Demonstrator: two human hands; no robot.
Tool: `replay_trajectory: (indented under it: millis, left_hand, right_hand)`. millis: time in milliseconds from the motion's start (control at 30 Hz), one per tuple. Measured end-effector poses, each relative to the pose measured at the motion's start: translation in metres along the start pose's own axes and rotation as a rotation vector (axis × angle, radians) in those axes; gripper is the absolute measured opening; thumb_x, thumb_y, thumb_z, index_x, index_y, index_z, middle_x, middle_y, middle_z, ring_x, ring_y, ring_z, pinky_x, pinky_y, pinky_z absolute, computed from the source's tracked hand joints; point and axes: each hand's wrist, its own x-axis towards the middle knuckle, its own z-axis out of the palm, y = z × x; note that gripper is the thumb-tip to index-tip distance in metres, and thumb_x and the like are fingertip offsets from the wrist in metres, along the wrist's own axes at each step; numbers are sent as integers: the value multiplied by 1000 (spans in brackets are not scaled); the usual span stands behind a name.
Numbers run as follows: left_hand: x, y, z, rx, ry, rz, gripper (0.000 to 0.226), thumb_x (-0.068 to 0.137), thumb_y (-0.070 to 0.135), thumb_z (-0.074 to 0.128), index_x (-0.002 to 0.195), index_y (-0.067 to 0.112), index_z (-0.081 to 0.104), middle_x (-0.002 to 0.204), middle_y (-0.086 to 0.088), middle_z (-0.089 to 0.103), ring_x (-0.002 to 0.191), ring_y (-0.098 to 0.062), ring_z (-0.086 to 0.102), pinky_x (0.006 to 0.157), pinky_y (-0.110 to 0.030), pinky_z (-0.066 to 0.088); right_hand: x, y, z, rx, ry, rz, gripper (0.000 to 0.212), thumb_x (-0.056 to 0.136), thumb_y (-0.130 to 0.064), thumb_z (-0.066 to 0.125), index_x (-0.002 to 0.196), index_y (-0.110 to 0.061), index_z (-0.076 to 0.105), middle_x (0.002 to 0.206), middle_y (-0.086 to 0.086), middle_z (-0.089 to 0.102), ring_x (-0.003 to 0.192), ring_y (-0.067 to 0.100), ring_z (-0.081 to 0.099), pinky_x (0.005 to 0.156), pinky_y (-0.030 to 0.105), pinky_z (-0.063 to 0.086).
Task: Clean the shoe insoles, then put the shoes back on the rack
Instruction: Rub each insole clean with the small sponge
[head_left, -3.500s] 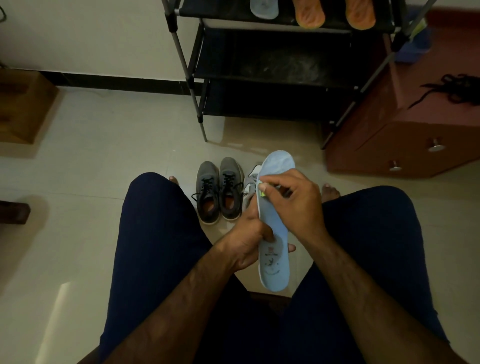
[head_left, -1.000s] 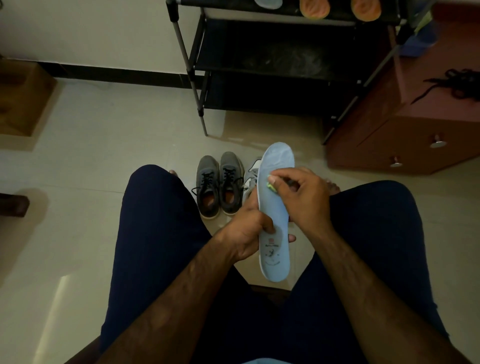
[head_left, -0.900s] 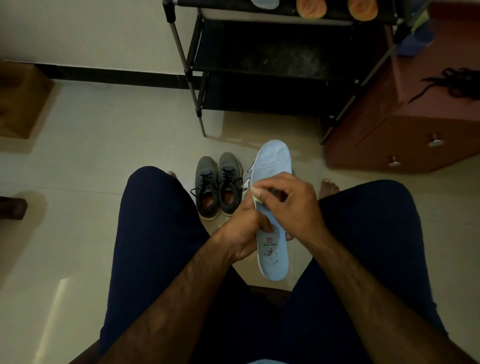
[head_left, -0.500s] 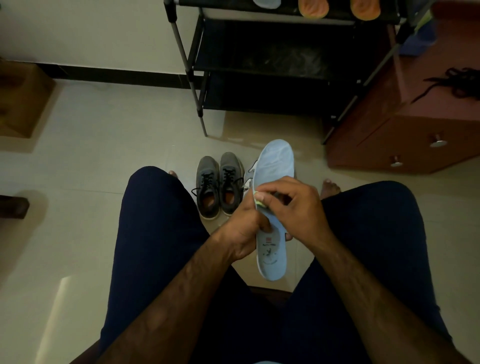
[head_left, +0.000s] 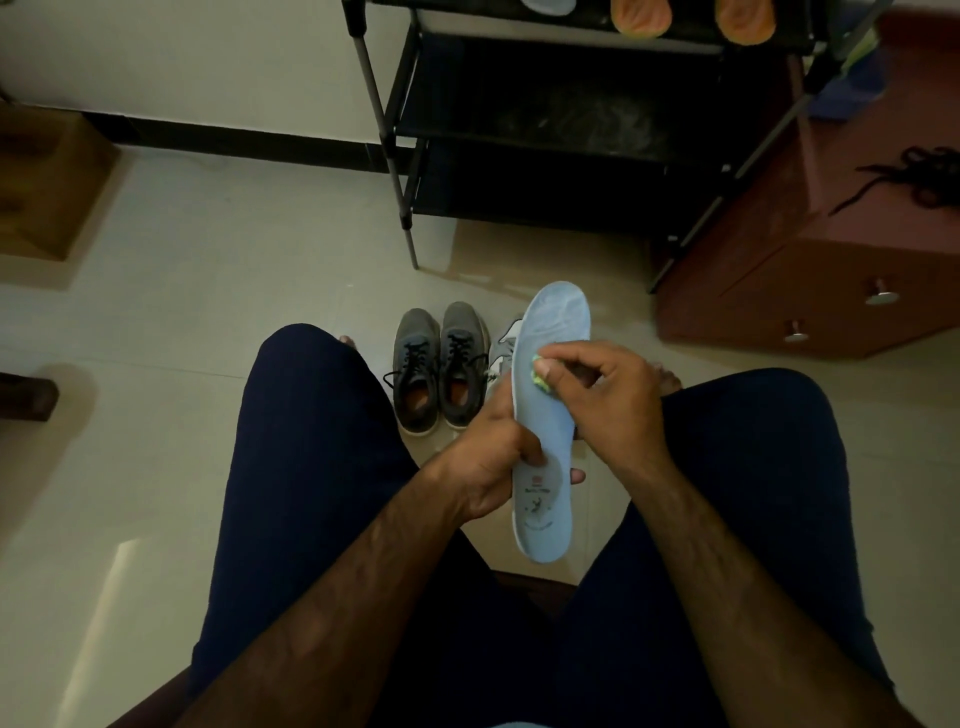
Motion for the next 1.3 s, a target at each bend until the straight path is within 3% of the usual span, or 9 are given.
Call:
replay_trajectory:
  millis: [167, 367, 467, 633, 700, 867, 933, 1033, 1300]
  left_hand:
    - [0, 3, -1, -6, -20, 33, 101, 74, -30, 33, 151, 34, 42, 136, -21, 61, 115, -43, 63, 90, -68, 53]
    - [-2, 4, 0, 24, 5, 12, 99, 76, -29, 37, 150, 36, 42, 139, -19, 57, 112, -36, 64, 87, -64, 56]
    - [1, 4, -2, 60, 54, 63, 95, 75, -28, 40, 152, 27, 41, 136, -21, 62, 120, -39, 62, 93, -56, 54]
    - [4, 3, -4, 11, 93, 101, 92, 71, -21, 49, 150, 26, 45, 134, -23, 62, 127, -45, 57, 104, -62, 48]
    - [3, 4, -6, -52, 81, 101, 91, 72, -19, 49, 149, 28, 46, 138, -22, 60, 128, -43, 58, 105, -60, 46]
    - [3, 12, -19, -331, 56, 58, 61, 91, 36, 56, 149, 16, 51, 142, -18, 57, 127, -40, 55, 112, -69, 34]
    - [2, 16, -25, -415, 26, 36, 74, 94, 67, 44, 149, 18, 51, 148, -17, 55, 137, -42, 51, 114, -71, 30]
    - [3, 18, -34, -486, -16, 18, 90, 88, 84, 30, 146, 19, 54, 145, -19, 59, 134, -44, 54, 114, -70, 31]
    - [2, 21, -36, -606, -102, 41, 71, 91, 63, 47, 136, 11, 64, 149, -25, 51, 139, -50, 46, 113, -78, 23]
  right_hand:
    - [-12, -8, 6, -49, -78, -111, 12, 87, -23, 81, 99, -26, 81, 98, -10, 74, 97, 7, 65, 88, 27, 54]
    - [-4, 0, -5, -119, 52, -1, 11, 84, -37, 81, 96, -36, 81, 101, -17, 74, 110, 9, 60, 93, 34, 54]
    - [-14, -7, 0, -130, 9, -5, 15, 81, -31, 86, 94, -33, 81, 110, -12, 69, 110, -3, 57, 95, 18, 49]
    - [-7, -8, 1, 46, -63, 99, 16, 85, -23, 84, 100, -26, 82, 100, -10, 77, 95, 11, 72, 88, 45, 61]
    - [-5, -9, 0, 43, -61, 89, 16, 86, -19, 84, 100, -24, 81, 101, -10, 76, 95, 10, 71, 87, 44, 61]
    - [-8, -11, -6, -198, 5, -144, 18, 82, -14, 85, 97, -22, 80, 98, -10, 72, 98, 10, 64, 88, 25, 52]
    - [-7, -10, -9, -336, 50, -252, 21, 78, -14, 86, 96, -22, 79, 96, -8, 74, 101, 15, 58, 87, 24, 45]
    - [-9, -10, -9, -412, 46, -307, 25, 82, -8, 81, 103, -21, 78, 101, -5, 74, 101, 17, 55, 83, 22, 42]
    - [-15, -12, -1, -351, -10, -412, 19, 86, -1, 66, 98, -7, 80, 102, 7, 74, 97, 26, 65, 86, 31, 50]
